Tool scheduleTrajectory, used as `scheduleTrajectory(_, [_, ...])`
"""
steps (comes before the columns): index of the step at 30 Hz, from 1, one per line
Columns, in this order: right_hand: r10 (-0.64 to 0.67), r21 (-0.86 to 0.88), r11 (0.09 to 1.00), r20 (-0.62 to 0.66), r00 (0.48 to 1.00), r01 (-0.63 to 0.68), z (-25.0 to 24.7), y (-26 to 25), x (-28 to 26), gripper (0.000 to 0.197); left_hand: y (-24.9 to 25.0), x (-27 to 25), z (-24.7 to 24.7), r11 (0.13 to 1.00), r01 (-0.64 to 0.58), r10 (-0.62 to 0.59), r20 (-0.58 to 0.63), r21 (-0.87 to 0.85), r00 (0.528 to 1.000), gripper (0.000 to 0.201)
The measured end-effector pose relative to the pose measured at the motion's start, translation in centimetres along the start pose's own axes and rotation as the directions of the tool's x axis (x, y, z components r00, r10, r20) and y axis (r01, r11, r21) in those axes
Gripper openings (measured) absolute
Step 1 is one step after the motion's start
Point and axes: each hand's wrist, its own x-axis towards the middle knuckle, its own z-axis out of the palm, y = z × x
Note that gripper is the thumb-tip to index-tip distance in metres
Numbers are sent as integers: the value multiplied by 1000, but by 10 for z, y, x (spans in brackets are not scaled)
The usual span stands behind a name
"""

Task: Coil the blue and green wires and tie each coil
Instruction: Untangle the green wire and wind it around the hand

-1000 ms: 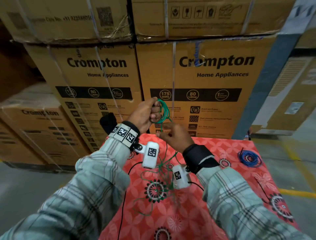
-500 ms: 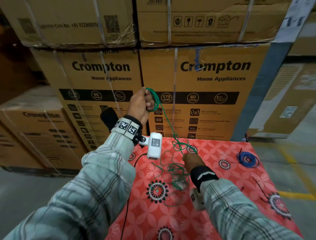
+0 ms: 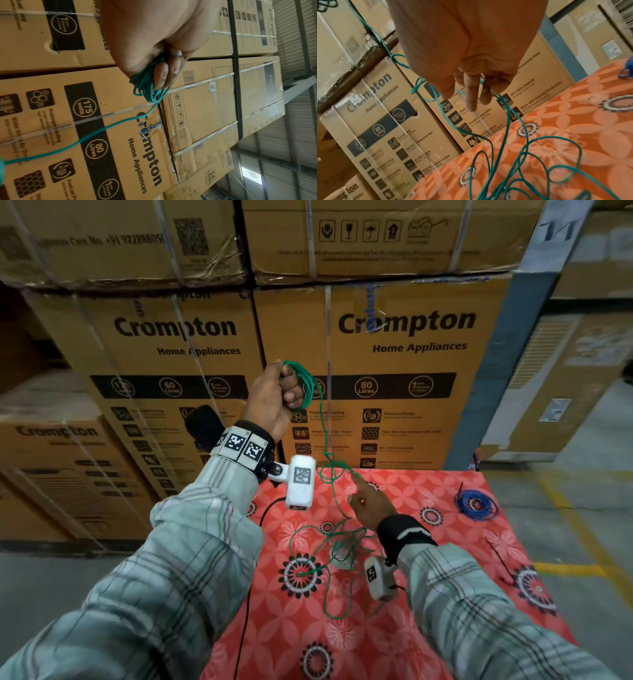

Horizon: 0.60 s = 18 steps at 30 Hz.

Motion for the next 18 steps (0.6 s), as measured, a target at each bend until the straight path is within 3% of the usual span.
scheduleTrajectory(3, [-60, 94, 993, -69, 996, 67, -17, -19, 14, 76, 14, -5, 7, 999, -30, 31, 39, -16, 999, 36])
scheduleTrajectory(7, [-176, 316, 923, -159, 972, 219, -50, -58, 32, 74, 28, -5, 8, 997, -74, 74, 70, -3, 995, 35])
scheduleTrajectory(11, [-150, 693, 678, -198, 969, 247, -68, -108, 38, 75, 30, -6, 2, 998, -65, 66, 55, -10, 996, 35])
scheduleTrajectory(14, [-70, 825, 539, -156, 985, 169, -69, -120, 35, 64, 27, -8, -1, 999, -51, 51, 42, -6, 998, 34])
scheduleTrajectory(18, [-134, 792, 573, -162, 978, 210, -54, -109, 18, 39, 20, -11, -9, 1000, -29, 29, 33, -11, 999, 34])
